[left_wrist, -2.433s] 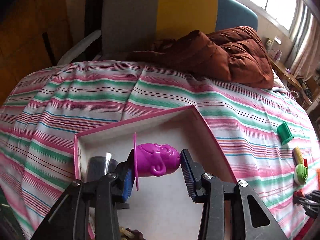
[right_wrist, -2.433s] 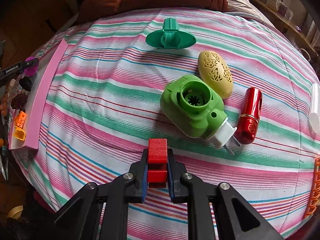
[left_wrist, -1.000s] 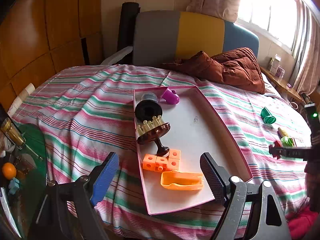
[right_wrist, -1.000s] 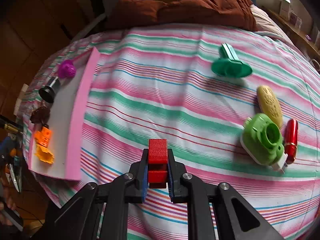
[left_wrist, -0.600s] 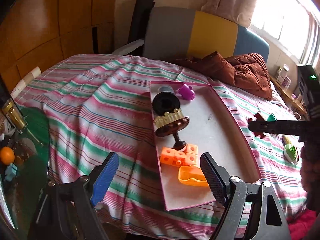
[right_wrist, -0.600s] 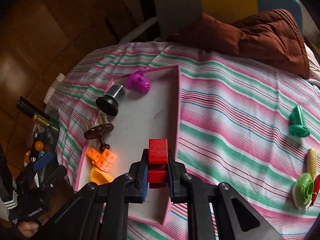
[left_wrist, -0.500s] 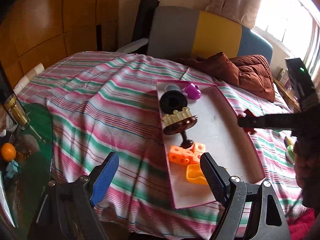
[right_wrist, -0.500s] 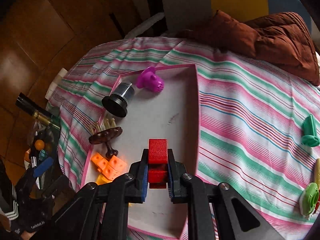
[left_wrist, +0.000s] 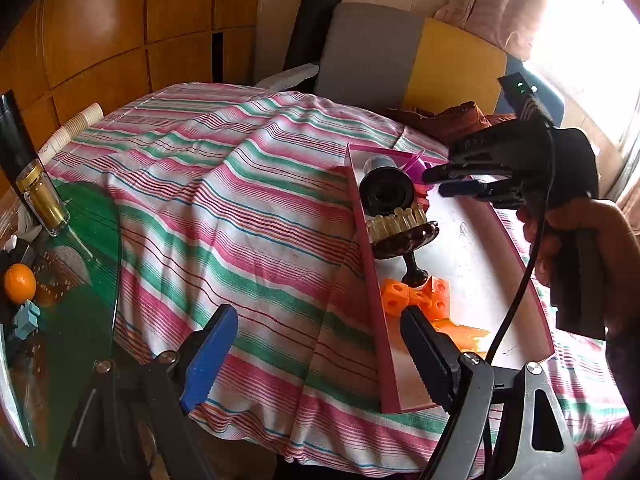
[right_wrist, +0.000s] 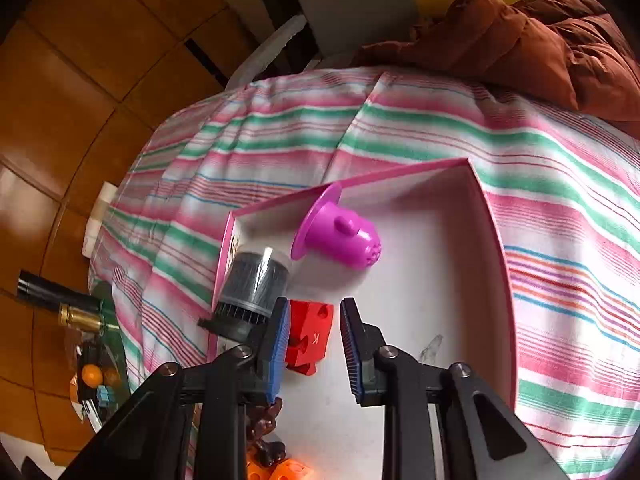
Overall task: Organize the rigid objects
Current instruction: 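Carry the red block into the tray and open the right tool, then withdraw the right tool toward the red canister while the left tool returns to the toys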
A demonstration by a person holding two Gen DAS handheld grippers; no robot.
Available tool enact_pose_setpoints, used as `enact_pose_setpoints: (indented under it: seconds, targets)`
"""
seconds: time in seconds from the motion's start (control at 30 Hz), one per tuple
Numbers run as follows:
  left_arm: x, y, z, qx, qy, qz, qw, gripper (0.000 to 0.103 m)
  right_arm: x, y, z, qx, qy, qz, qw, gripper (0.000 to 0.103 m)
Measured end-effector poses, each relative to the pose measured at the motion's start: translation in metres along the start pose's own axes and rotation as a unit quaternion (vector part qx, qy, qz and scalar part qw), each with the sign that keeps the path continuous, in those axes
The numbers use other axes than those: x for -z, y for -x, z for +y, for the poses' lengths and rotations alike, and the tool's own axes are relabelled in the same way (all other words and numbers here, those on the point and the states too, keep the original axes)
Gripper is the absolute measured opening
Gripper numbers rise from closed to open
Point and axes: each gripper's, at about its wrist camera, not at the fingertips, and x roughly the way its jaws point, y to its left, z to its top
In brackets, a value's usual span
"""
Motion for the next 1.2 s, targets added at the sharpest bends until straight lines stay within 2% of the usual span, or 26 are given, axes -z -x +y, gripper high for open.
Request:
enact_pose_setpoints:
  seconds: [0.13,0.43,0.6,0.73,0.9,1.2]
  targets:
    - [0.0,-0.001,-0.001,-0.003,-0.001,-0.002,1.0,0.084,0.011,0.022,-0.007,-0.005,0.008,-0.017,1.0,0.025]
    - [0.001,0.011,-0.016,0.001,-0.018,-0.015,0.9997,0.084,0.048,0.061,-0.011,0.017,0.055,-0.044,0.997,0.025]
    - [0.001,0.021,-0.029,0.001,-0.037,-0.024,0.999,0.084,0.068,0.08,-0.007,0.034,0.093,-0.069,0.993,0.033]
    - [0.002,0.026,-0.038,0.003,-0.048,-0.028,0.9984,0.084,0.083,0.098,-0.015,0.05,0.111,-0.087,0.989,0.034]
    - [0.003,0.03,-0.049,0.006,-0.064,-0.029,0.9975,0.084,0.097,0.122,-0.045,0.069,0.098,-0.101,0.988,0.036]
    - [0.005,0.031,-0.075,0.018,-0.097,-0.025,0.9948,0.084,0.11,0.173,-0.129,0.122,0.025,-0.136,0.983,0.036]
